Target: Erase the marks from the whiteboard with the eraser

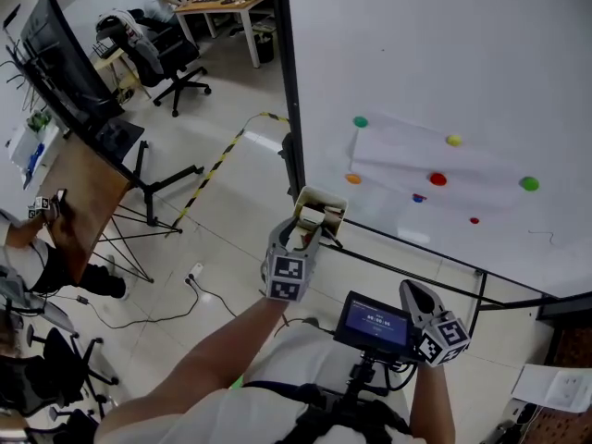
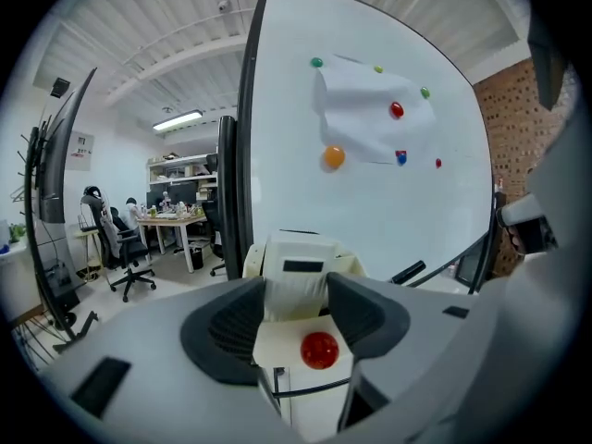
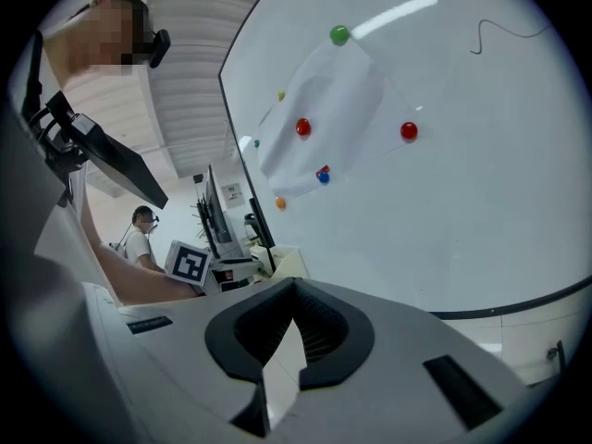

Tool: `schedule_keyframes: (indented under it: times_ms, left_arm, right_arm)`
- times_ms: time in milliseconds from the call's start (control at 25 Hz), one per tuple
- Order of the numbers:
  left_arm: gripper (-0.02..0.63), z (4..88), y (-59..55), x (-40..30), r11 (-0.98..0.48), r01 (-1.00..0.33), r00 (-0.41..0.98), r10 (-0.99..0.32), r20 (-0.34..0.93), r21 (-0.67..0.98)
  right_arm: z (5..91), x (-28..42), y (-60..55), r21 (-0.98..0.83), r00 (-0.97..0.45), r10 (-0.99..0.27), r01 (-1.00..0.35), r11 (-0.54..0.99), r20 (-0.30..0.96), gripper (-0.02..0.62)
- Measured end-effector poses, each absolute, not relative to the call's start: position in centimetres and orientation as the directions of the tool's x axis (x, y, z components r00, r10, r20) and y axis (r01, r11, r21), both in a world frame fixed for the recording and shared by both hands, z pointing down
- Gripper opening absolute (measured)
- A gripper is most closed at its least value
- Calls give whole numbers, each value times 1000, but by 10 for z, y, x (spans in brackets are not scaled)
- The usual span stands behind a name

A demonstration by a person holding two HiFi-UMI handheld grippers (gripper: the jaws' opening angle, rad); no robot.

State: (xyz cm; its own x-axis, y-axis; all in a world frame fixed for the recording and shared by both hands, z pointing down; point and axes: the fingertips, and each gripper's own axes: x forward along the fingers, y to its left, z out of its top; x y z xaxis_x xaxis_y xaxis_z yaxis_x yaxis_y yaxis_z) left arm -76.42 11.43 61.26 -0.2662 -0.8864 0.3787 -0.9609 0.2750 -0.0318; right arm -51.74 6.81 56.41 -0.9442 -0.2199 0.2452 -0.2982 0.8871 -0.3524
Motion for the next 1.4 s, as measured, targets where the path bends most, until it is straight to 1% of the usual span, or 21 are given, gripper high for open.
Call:
schedule_keyframes:
  times_ms: [200, 400, 520, 680, 920, 1040, 1280, 1360, 1400]
  left_arm:
    - [265, 622, 113, -766, 334, -942, -311, -849, 427, -22]
    - [267, 621, 108, -770, 418, -908, -387, -818, 425, -22]
    - [267, 621, 108, -770, 434, -900, -412, -821, 395, -36]
    - [258, 615, 111, -764, 392, -920, -367, -858, 360, -3]
    - [254, 568, 124, -768, 346, -938, -340, -914, 222, -11]
    - [253, 546, 132, -760, 291, -957, -285, -941, 182, 6]
    - [253, 542, 150, -720, 138, -989, -125, -970, 209, 49]
    - [254, 543, 154, -695, 55, -996, -40, -978, 206, 70]
    - [253, 542, 154, -680, -9, -997, 24, -980, 197, 81]
  right_arm:
    - [566, -521, 63, -358, -950, -186, -270, 894, 251, 8]
    - [566, -524, 66, -364, -955, -157, -244, 899, 253, 8]
    - [567, -521, 64, -367, -955, -155, -243, 898, 254, 8]
    - [564, -511, 62, -365, -954, -168, -252, 896, 247, 8]
    - [558, -508, 58, -354, -949, -214, -286, 891, 230, 8]
    - [558, -507, 64, -354, -945, -235, -305, 884, 227, 8]
    - [555, -503, 80, -356, -940, -261, -326, 876, 218, 8]
    - [553, -497, 86, -354, -937, -275, -337, 872, 216, 7]
    - [551, -494, 88, -352, -934, -284, -346, 870, 215, 8]
